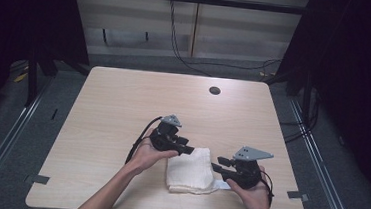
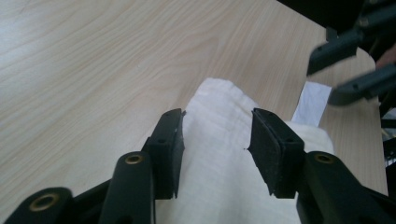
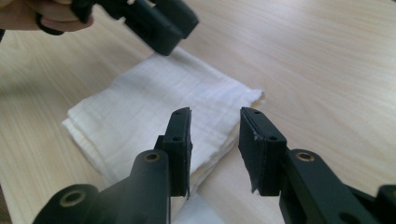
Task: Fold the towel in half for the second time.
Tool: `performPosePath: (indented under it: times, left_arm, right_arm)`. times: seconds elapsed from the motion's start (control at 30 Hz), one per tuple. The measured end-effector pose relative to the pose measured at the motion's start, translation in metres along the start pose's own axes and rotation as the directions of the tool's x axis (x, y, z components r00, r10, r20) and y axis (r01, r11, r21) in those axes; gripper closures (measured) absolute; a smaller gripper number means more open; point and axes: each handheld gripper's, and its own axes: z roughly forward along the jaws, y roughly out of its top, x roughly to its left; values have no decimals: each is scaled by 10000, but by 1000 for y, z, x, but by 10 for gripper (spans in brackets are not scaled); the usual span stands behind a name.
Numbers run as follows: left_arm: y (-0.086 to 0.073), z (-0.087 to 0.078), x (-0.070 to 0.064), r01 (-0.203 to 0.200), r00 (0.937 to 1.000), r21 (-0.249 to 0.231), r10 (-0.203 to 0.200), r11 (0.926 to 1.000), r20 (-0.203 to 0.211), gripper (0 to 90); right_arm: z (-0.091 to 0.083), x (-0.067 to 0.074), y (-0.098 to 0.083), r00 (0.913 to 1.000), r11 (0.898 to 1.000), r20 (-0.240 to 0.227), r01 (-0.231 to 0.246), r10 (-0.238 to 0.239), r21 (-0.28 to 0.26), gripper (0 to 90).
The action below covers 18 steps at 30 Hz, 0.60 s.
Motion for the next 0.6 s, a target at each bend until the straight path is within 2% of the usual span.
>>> performPosePath:
  times: [0.1, 0.2, 0.23, 0.27, 0.37, 0.4, 0.5, 0.6]
  left_arm:
    - [-2, -10, -4, -117, 9997, -51, 116, 9999, -210, 478]
    - [-9, -21, -6, -142, 9987, -164, 133, 9998, -492, 426]
    - [-12, -24, -6, -155, 9989, -238, 144, 9996, -441, 410]
    - [-14, -28, -5, -91, 9984, -81, 86, 9999, -553, 397]
    - [-21, -38, -1, 11, 9967, -186, -26, 9998, -816, 364]
    - [-23, -43, 0, -22, 9957, -77, 14, 10000, -930, 362]
    - [-31, -56, 5, 237, 9929, -317, -272, 9992, -1156, 317]
    - [-41, -70, 10, 339, 9892, -304, -379, 9990, -1418, 286]
  right_arm:
    - [-1, -8, 5, 10000, 9999, 51, -35, 34, 97, 579]
    - [-5, -15, 8, 9997, 9997, 14, -232, 232, -68, 541]
    - [-7, -17, 8, 9995, 9993, 32, -324, 325, -170, 524]
    - [-9, -19, 8, 9990, 9988, 135, -416, 420, -272, 514]
    - [-15, -25, 6, 9969, 9967, 315, -706, 718, -390, 492]
    - [-17, -27, 5, 9964, 9965, 390, -740, 754, -380, 484]
    - [-23, -30, 1, 9958, 9963, 440, -789, 804, -346, 481]
    - [-30, -33, -4, 9941, 9950, 530, -925, 945, -387, 476]
